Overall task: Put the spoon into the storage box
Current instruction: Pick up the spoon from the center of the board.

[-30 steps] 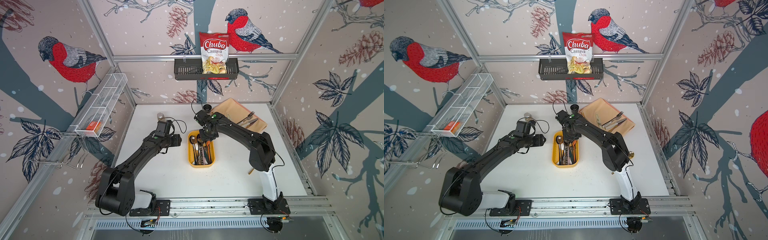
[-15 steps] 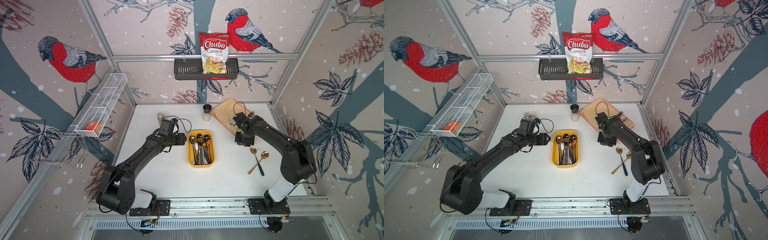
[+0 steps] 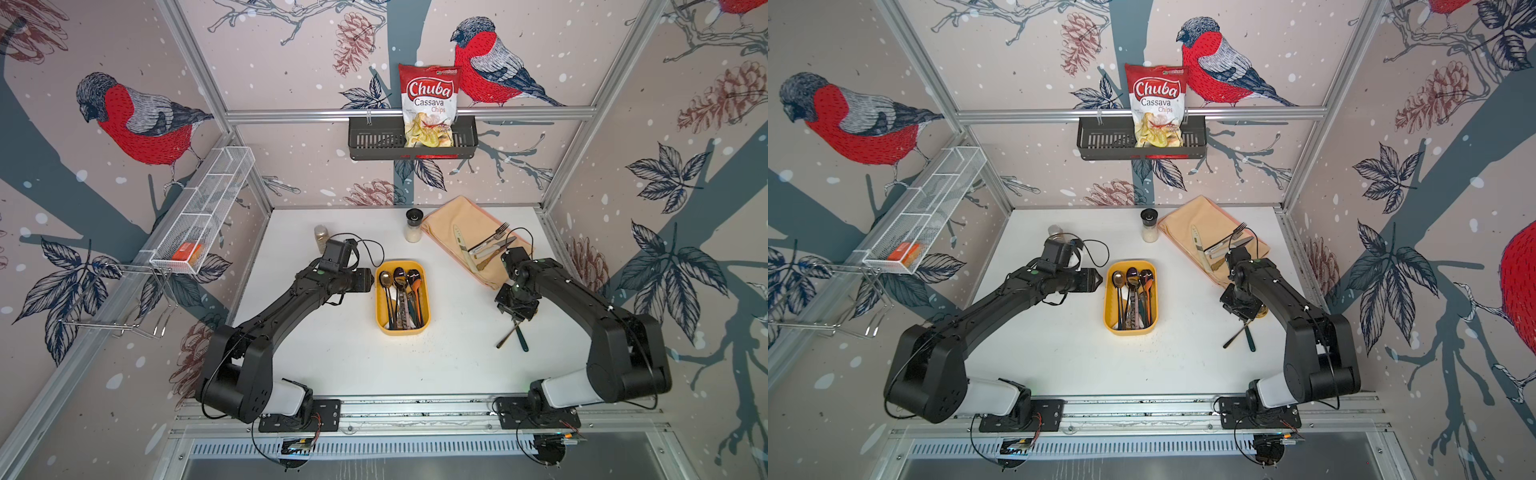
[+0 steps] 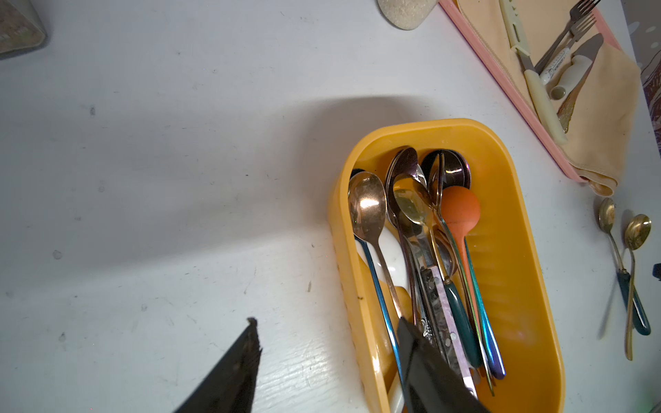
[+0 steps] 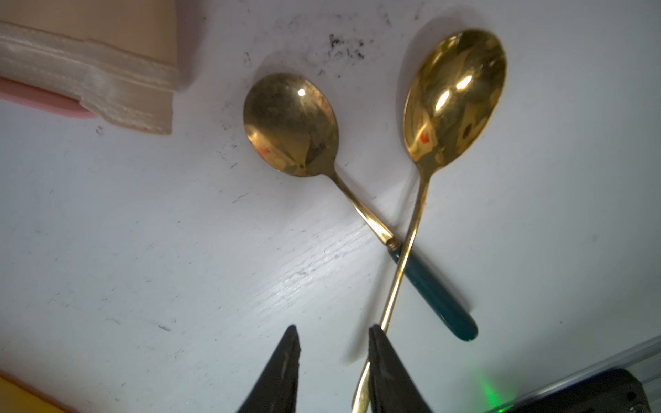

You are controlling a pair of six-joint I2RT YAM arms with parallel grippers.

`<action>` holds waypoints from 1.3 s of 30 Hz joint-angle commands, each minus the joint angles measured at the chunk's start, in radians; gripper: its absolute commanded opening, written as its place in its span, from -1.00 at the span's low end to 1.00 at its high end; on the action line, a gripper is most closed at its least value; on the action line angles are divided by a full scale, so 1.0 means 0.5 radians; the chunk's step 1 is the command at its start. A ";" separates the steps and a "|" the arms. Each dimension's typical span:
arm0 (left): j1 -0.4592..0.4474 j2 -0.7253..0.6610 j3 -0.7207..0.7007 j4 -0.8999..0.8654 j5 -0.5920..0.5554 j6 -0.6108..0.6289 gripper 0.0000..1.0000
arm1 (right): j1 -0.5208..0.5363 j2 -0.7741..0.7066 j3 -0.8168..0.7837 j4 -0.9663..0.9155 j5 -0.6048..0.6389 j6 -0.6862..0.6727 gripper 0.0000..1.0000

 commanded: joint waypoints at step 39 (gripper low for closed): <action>0.017 0.002 -0.047 0.037 0.007 0.091 0.28 | -0.072 -0.007 -0.377 0.266 0.076 0.317 -0.23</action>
